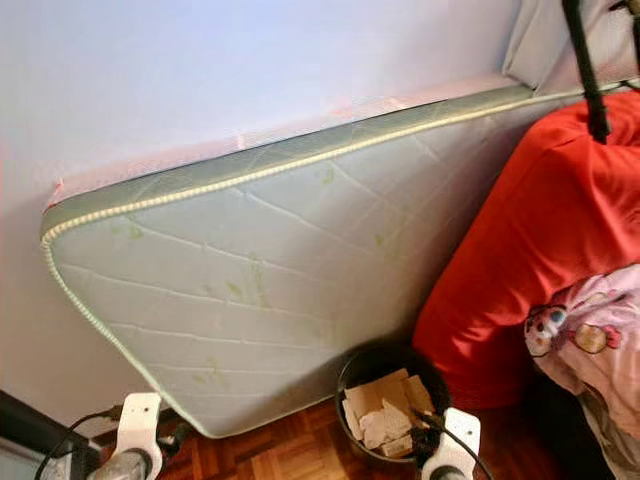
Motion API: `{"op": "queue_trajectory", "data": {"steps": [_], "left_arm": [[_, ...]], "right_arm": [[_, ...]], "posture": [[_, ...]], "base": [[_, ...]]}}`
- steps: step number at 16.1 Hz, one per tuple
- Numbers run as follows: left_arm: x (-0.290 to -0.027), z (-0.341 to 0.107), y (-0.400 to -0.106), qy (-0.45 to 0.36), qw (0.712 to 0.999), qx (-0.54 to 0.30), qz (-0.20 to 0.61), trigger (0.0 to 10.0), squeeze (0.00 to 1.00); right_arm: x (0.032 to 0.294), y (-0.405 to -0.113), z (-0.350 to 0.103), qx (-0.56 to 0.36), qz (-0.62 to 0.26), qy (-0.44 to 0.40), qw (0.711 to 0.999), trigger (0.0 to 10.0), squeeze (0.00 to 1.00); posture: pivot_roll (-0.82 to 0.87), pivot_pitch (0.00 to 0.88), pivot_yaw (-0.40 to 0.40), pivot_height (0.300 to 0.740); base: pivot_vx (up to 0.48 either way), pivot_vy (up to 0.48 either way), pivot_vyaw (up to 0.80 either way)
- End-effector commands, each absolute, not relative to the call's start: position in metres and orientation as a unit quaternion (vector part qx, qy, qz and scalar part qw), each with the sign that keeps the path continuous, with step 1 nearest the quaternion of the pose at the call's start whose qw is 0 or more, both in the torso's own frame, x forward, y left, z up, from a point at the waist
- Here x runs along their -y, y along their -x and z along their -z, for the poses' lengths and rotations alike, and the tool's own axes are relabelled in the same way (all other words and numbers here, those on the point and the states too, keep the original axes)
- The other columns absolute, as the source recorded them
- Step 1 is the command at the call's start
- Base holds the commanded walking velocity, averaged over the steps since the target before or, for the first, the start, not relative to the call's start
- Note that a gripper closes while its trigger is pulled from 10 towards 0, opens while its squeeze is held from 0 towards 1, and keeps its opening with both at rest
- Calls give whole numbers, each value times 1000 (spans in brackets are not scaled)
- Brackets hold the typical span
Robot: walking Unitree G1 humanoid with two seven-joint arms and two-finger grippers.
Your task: Clean up the room
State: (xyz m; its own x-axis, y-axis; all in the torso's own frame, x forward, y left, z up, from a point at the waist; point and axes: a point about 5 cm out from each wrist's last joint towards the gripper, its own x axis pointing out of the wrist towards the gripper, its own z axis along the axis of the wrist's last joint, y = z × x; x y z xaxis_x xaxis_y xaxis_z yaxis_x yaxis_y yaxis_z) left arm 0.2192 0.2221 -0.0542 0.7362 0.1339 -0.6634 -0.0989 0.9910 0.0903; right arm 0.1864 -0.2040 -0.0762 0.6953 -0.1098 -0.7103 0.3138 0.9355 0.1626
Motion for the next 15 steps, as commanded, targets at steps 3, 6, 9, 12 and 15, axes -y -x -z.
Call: {"op": "queue_trajectory", "data": {"steps": [3, 6, 9, 12, 15], "left_arm": [[-222, 55, -220, -20, 930, -361, -73, 10000, 0], [-224, 60, -210, -28, 924, -376, -69, 10000, 0], [-224, 63, -205, -41, 921, -386, -42, 10000, 0], [-217, 65, -205, -57, 919, -389, -1, 10000, 0], [-218, 68, -199, -39, 915, -400, -22, 10000, 0]], "right_arm": [[209, -176, 81, -391, 122, -135, 902, 10000, 0], [207, -175, 82, -399, 119, -131, 900, 10000, 0], [209, -174, 82, -407, 94, -109, 902, 10000, 0], [215, -175, 81, -410, 82, -89, 904, 10000, 0], [220, -176, 79, -396, 102, -106, 906, 10000, 0]], "posture": [[17, 0, 7, 718], [18, 0, 9, 718], [35, 0, 11, 718], [32, 0, 8, 718], [7, 0, 19, 718]], "base": [[0, 0, 0], [0, 0, 0], [0, 0, 0], [0, 0, 0], [0, 0, 0]]}}
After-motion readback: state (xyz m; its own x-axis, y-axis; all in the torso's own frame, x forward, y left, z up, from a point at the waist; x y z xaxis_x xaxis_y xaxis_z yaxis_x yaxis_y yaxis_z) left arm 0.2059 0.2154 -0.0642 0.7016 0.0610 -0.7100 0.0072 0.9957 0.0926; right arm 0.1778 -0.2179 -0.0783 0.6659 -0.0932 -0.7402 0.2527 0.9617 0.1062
